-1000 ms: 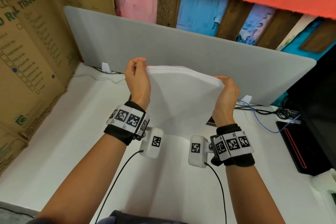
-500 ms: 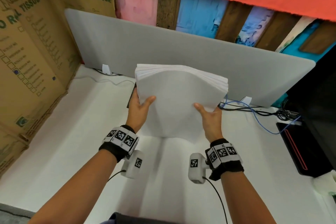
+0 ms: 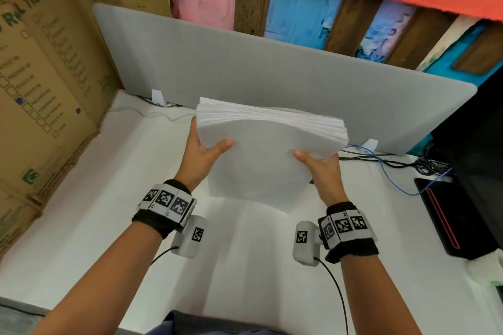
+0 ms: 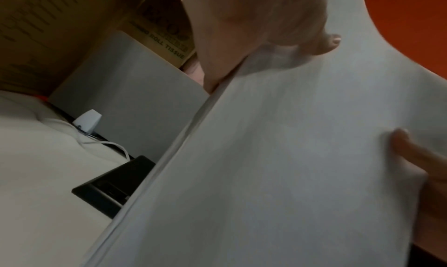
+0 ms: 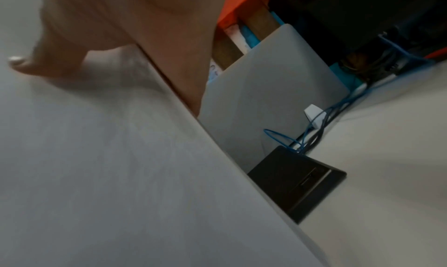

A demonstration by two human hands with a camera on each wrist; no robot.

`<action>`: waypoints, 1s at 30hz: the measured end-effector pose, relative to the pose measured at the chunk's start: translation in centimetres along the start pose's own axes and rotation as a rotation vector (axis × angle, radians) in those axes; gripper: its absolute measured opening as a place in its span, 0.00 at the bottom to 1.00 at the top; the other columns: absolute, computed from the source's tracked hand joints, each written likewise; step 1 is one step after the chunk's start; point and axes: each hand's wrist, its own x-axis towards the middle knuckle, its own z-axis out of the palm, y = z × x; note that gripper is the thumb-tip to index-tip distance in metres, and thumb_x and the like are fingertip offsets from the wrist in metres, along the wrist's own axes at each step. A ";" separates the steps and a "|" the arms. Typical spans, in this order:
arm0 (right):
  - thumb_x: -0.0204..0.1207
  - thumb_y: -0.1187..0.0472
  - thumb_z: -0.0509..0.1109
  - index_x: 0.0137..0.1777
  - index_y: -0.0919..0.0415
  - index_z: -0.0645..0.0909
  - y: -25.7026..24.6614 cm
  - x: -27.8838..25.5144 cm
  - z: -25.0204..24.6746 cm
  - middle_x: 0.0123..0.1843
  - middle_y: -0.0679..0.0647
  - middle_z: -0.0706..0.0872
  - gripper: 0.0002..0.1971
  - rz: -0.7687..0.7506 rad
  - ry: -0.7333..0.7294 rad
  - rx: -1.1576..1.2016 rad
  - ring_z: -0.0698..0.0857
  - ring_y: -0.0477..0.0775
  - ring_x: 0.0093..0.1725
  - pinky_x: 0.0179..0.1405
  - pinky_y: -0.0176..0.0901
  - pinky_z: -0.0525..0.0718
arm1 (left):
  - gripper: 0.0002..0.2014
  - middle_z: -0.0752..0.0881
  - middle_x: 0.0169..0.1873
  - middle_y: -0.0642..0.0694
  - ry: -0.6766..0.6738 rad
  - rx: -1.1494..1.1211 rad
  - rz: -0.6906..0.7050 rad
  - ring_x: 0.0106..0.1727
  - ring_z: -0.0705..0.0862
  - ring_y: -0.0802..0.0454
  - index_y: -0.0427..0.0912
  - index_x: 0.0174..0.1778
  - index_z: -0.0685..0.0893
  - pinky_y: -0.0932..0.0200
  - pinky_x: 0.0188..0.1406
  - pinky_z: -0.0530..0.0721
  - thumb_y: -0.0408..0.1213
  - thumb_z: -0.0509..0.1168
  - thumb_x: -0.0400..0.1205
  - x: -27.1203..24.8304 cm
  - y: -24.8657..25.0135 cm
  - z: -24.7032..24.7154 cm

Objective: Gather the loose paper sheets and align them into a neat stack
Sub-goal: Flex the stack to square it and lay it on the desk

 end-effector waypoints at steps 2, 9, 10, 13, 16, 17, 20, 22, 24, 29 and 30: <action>0.64 0.70 0.78 0.52 0.48 0.78 -0.3 0.3 0.1 0.51 0.47 0.87 0.21 -0.030 0.003 0.011 0.88 0.40 0.49 0.52 0.38 0.85 | 0.44 0.82 0.57 0.47 -0.007 -0.009 0.007 0.54 0.85 0.63 0.31 0.72 0.67 0.68 0.49 0.82 0.47 0.74 0.63 0.2 0.1 0.0; 0.67 0.74 0.75 0.49 0.49 0.79 0.5 0.2 0.2 0.48 0.46 0.86 0.19 0.008 -0.004 -0.026 0.87 0.35 0.43 0.47 0.32 0.85 | 0.36 0.83 0.56 0.51 0.010 -0.013 -0.045 0.54 0.85 0.65 0.36 0.70 0.69 0.68 0.49 0.82 0.43 0.74 0.67 0.5 -0.4 0.2; 0.68 0.74 0.75 0.49 0.49 0.79 0.8 0.0 0.4 0.47 0.45 0.86 0.19 0.013 0.004 -0.031 0.87 0.33 0.42 0.46 0.29 0.84 | 0.35 0.83 0.57 0.51 0.017 -0.002 -0.059 0.55 0.85 0.63 0.36 0.70 0.70 0.66 0.51 0.82 0.41 0.75 0.68 0.4 -0.7 0.4; 0.70 0.74 0.74 0.46 0.50 0.78 1.1 -0.2 1.3 0.45 0.45 0.85 0.17 0.010 0.094 0.007 0.86 0.30 0.37 0.39 0.21 0.80 | 0.25 0.83 0.58 0.49 0.074 0.002 -0.056 0.57 0.84 0.58 0.40 0.69 0.71 0.62 0.56 0.81 0.32 0.70 0.77 0.3 -1.1 1.2; 0.70 0.72 0.74 0.50 0.56 0.79 0.8 0.1 1.4 0.45 0.46 0.85 0.13 -0.017 0.179 0.060 0.85 0.30 0.36 0.38 0.21 0.79 | 0.17 0.83 0.53 0.55 0.114 -0.003 -0.020 0.52 0.84 0.65 0.53 0.59 0.73 0.67 0.51 0.82 0.32 0.68 0.79 0.0 -0.4 2.0; 0.70 0.72 0.74 0.53 0.58 0.79 0.8 0.1 1.2 0.45 0.47 0.85 0.14 -0.024 0.186 0.059 0.85 0.31 0.38 0.39 0.22 0.79 | 0.16 0.83 0.52 0.57 0.121 -0.004 -0.013 0.51 0.84 0.67 0.56 0.55 0.73 0.68 0.50 0.82 0.34 0.68 0.78 -0.1 -0.3 2.1; 0.67 0.70 0.77 0.56 0.61 0.79 1.0 0.0 0.6 0.47 0.48 0.86 0.18 0.020 0.151 0.021 0.87 0.38 0.43 0.41 0.26 0.83 | 0.17 0.82 0.52 0.55 0.108 -0.027 -0.004 0.51 0.84 0.66 0.53 0.56 0.71 0.67 0.48 0.82 0.29 0.67 0.79 -0.2 -0.5 2.0; 0.61 0.68 0.81 0.60 0.66 0.78 0.0 -0.1 -0.1 0.49 0.51 0.87 0.26 0.033 0.134 0.008 0.88 0.43 0.45 0.40 0.33 0.85 | 0.17 0.81 0.52 0.54 0.086 -0.023 0.005 0.49 0.84 0.68 0.52 0.55 0.70 0.68 0.46 0.82 0.27 0.65 0.79 0.0 -0.4 2.0; 0.61 0.71 0.81 0.60 0.64 0.76 -2.4 0.2 -0.9 0.50 0.48 0.85 0.27 -0.073 0.129 -0.055 0.86 0.35 0.43 0.39 0.29 0.83 | 0.17 0.81 0.51 0.54 0.067 -0.020 0.015 0.47 0.84 0.70 0.53 0.54 0.70 0.69 0.46 0.83 0.26 0.65 0.79 0.3 -0.1 2.0; 0.67 0.57 0.79 0.64 0.56 0.73 -10.9 1.3 -0.3 0.57 0.55 0.81 0.27 -0.229 -0.069 -1.091 0.78 0.54 0.55 0.50 0.40 0.74 | 0.17 0.81 0.54 0.54 0.049 -0.035 0.024 0.52 0.83 0.68 0.47 0.62 0.68 0.67 0.51 0.82 0.28 0.63 0.81 0.9 0.1 2.3; 0.67 0.53 0.78 0.64 0.56 0.73 -12.0 1.7 0.5 0.59 0.57 0.82 0.27 -0.232 -0.138 -1.305 0.78 0.59 0.59 0.54 0.48 0.73 | 0.18 0.81 0.54 0.54 0.048 -0.043 0.021 0.52 0.83 0.67 0.46 0.63 0.67 0.67 0.51 0.82 0.28 0.63 0.81 1.0 0.1 2.3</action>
